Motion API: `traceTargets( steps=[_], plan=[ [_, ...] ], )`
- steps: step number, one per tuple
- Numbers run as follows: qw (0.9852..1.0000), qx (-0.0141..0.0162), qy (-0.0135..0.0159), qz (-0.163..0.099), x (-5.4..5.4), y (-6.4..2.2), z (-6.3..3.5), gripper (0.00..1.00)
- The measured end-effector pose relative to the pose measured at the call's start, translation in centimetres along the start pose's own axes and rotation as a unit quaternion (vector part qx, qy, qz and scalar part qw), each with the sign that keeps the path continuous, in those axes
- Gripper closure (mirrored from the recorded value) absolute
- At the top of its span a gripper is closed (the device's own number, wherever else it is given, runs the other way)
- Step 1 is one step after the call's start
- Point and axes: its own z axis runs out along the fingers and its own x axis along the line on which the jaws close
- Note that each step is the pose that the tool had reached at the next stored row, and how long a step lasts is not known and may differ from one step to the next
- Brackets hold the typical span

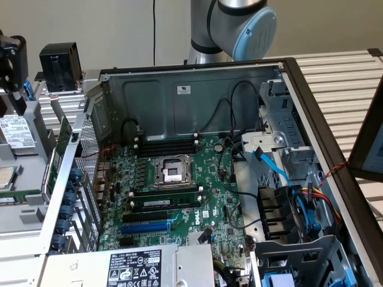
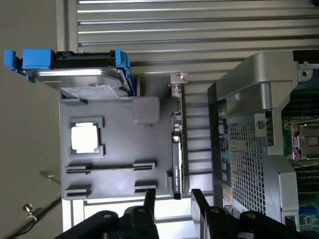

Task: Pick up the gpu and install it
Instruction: 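Pick up the gpu and move the gpu toward the slot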

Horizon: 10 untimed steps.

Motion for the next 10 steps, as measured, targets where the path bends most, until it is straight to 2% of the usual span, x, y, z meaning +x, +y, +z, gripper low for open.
traceTargets(
  steps=[1,2,4,7,9,10],
  plan=[
    [1.0,-0.0006,-0.0003,0.0,0.03,-0.01,0.12,0.56],
    [1.0,-0.0014,-0.0007,0.0,0.05,-0.02,0.25,0.49],
    [1.0,-0.0037,-0.0013,0.001,0.09,-0.03,0.43,0.49],
    [0.9999,-0.0115,-0.0018,0.002,0.13,-0.05,0.68,0.49],
    [0.9998,-0.0183,-0.002,0.004,0.15,-0.07,0.81,0.49],
    [0.9998,-0.0206,-0.0021,0.005,0.16,-0.08,0.93,0.49]
  ],
)
